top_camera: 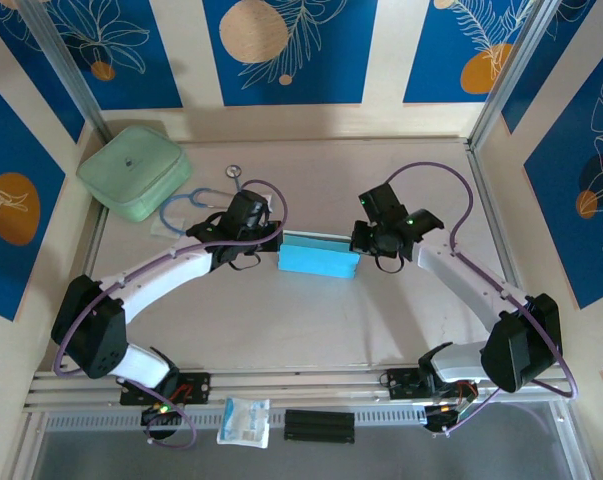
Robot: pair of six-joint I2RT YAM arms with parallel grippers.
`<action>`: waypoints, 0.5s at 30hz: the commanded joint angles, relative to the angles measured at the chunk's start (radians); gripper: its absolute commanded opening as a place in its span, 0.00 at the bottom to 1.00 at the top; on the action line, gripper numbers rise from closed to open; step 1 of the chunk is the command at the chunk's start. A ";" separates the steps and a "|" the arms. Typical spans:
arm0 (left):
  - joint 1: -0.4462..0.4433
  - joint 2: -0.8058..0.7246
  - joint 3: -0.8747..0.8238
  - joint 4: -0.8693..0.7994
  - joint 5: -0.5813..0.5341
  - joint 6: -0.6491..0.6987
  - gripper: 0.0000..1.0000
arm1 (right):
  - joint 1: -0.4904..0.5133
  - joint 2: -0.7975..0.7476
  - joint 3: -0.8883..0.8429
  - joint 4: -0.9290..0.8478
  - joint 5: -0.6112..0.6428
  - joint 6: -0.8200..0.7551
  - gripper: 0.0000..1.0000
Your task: Fold the paper box
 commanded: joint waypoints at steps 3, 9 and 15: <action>-0.008 0.009 0.029 -0.028 -0.001 -0.020 0.02 | 0.019 0.026 -0.126 -0.096 -0.005 0.106 0.02; -0.011 -0.009 0.022 -0.037 -0.004 -0.017 0.03 | 0.020 0.040 -0.160 -0.051 0.017 0.113 0.01; -0.011 -0.024 0.011 -0.039 -0.011 -0.017 0.06 | 0.023 0.036 -0.126 -0.058 0.023 0.089 0.00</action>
